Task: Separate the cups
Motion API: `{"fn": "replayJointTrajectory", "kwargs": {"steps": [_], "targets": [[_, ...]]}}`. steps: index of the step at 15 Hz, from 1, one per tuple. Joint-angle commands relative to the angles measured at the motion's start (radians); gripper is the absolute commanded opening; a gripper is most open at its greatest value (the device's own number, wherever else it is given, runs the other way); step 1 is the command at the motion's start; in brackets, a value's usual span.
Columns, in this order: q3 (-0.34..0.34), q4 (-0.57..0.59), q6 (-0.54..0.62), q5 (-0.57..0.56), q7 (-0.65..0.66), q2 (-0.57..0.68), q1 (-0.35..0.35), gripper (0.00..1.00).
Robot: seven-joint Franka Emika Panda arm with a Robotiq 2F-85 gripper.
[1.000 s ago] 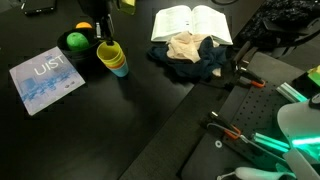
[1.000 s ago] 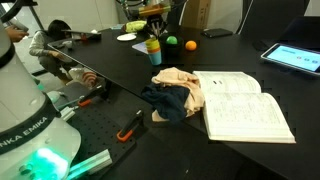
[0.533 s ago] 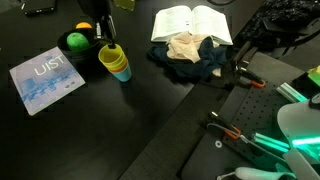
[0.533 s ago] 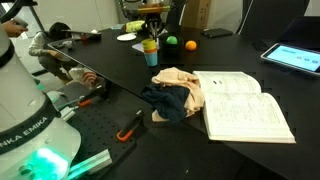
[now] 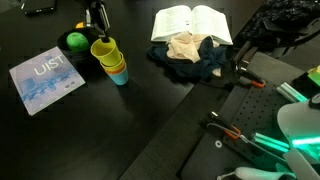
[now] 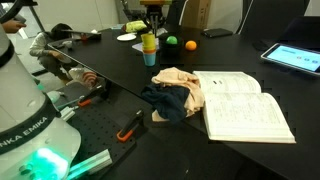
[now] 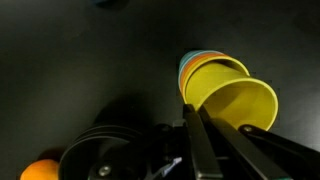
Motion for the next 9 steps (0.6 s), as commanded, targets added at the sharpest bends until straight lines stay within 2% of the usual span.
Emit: {"fn": "replayJointTrajectory", "kwargs": {"steps": [1,9], "targets": [[0.013,0.058,-0.064,0.031,-0.039,0.001,-0.017,0.01],[0.007,0.177,-0.203,0.027,-0.059,-0.018,-0.017,0.01]]}}
